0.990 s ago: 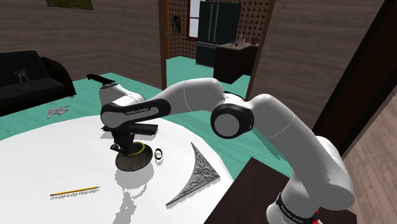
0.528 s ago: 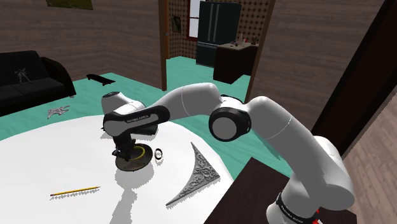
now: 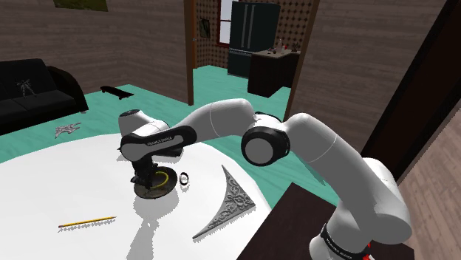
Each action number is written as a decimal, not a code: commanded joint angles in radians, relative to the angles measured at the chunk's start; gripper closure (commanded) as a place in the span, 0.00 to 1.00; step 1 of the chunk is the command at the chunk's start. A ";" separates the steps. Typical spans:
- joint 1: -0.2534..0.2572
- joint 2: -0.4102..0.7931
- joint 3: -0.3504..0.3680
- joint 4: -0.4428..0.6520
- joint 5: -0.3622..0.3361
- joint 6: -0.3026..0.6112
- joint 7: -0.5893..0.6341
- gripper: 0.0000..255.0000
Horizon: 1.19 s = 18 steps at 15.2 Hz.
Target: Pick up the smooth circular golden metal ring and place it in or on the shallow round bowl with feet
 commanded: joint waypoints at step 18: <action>0.003 -0.030 0.003 0.076 0.005 -0.105 -0.005 0.00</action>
